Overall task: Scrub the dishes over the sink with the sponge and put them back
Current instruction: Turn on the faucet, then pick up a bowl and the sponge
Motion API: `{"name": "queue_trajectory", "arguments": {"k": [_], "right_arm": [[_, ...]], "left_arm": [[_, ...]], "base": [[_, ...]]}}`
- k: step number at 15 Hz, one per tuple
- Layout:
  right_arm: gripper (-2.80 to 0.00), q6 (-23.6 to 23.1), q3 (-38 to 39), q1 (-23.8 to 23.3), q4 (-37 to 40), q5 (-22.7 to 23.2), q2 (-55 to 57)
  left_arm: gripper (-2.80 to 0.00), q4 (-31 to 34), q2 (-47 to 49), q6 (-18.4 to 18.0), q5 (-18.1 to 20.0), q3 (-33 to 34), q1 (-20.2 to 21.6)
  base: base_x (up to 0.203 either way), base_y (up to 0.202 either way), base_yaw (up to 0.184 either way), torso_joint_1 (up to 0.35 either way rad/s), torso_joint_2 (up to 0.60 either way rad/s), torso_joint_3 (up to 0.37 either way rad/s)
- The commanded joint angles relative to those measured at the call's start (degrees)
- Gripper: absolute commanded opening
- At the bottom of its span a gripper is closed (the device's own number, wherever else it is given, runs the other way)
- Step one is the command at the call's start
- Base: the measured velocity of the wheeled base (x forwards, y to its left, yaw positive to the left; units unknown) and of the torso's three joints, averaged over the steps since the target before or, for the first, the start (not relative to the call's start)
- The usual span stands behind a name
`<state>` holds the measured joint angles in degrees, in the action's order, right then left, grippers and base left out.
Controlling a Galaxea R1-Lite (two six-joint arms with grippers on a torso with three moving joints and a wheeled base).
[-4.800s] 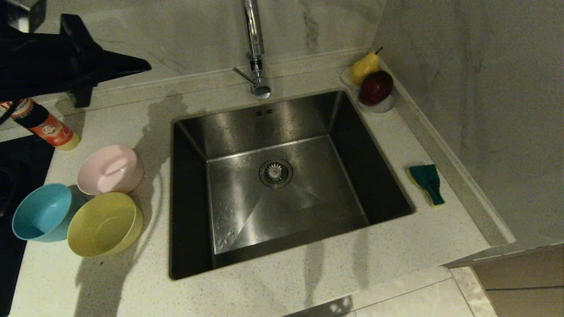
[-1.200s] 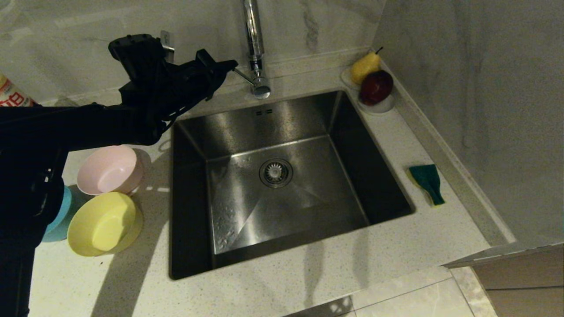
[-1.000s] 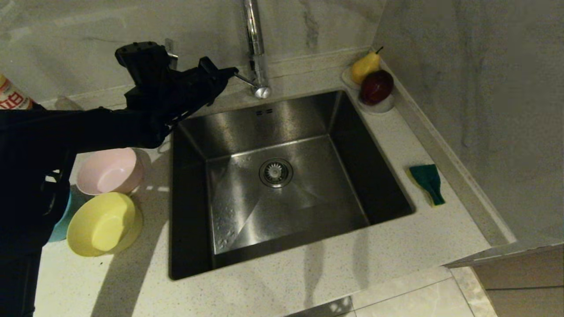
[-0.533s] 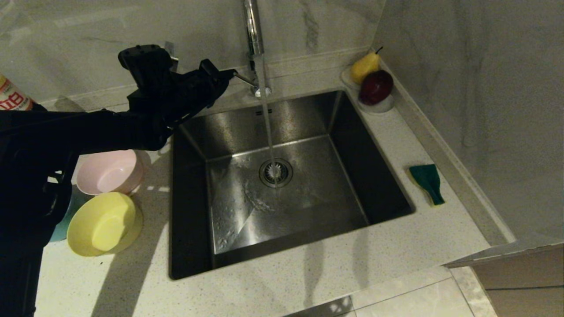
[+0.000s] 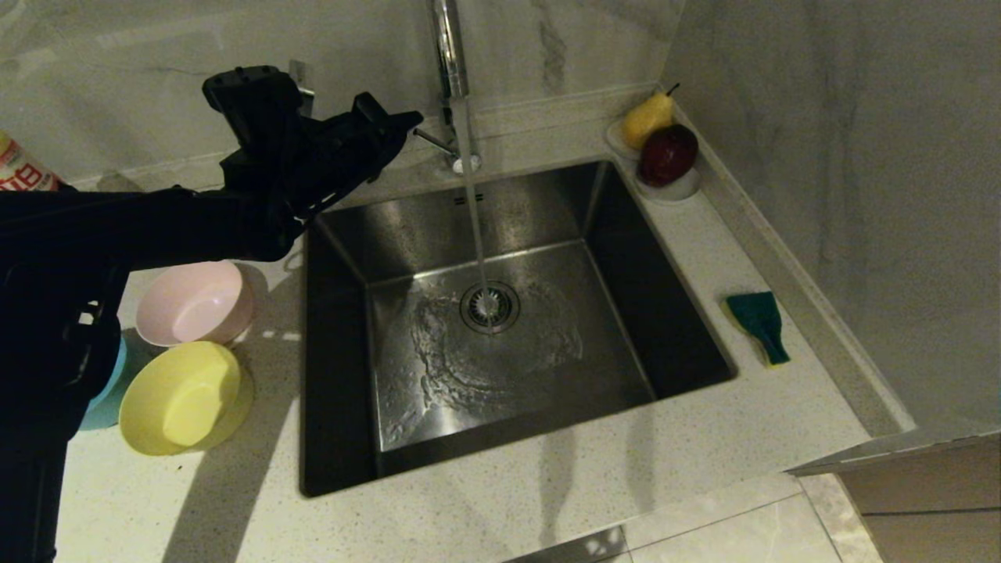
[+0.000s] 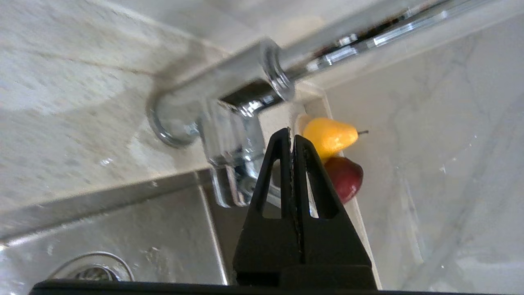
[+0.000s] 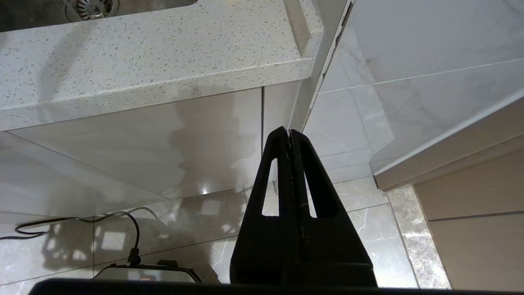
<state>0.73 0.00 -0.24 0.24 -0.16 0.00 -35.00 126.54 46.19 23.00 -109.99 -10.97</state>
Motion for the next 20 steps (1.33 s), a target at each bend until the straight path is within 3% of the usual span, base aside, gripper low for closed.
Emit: {"name": "queue_trajectory", "arguments": {"k": [1, 8, 11, 15, 18, 20], "right_arm": [[-2.8, 0.0, 0.0, 0.0, 0.0, 0.0, 0.0], [-2.8, 0.0, 0.0, 0.0, 0.0, 0.0, 0.0], [-2.8, 0.1, 0.0, 0.0, 0.0, 0.0, 0.0], [-2.8, 0.1, 0.0, 0.0, 0.0, 0.0, 0.0], [-2.8, 0.0, 0.0, 0.0, 0.0, 0.0, 0.0], [-2.8, 0.0, 0.0, 0.0, 0.0, 0.0, 0.0]], "left_arm": [[-2.8, -0.4, -0.1, 0.1, 0.0, 1.3, -1.3], [-2.8, -3.0, -3.9, -2.2, -0.5, 10.0, -2.8], [-2.8, -2.2, -5.9, -2.2, -1.7, 8.1, -1.5], [-2.8, 4.2, -11.9, -2.0, -3.0, 5.1, 3.8], [-2.8, 10.9, -21.3, -2.7, -6.0, 7.5, 5.6], [-2.8, 18.2, -29.4, -8.3, -8.9, 11.1, 6.3]], "base": [[0.0, 0.0, 0.0, 0.0, 0.0, 0.0], [0.0, 0.0, 0.0, 0.0, 0.0, 0.0], [0.0, 0.0, 0.0, 0.0, 0.0, 0.0], [0.0, 0.0, 0.0, 0.0, 0.0, 0.0], [0.0, 0.0, 0.0, 0.0, 0.0, 0.0], [0.0, 0.0, 0.0, 0.0, 0.0, 0.0]]}}
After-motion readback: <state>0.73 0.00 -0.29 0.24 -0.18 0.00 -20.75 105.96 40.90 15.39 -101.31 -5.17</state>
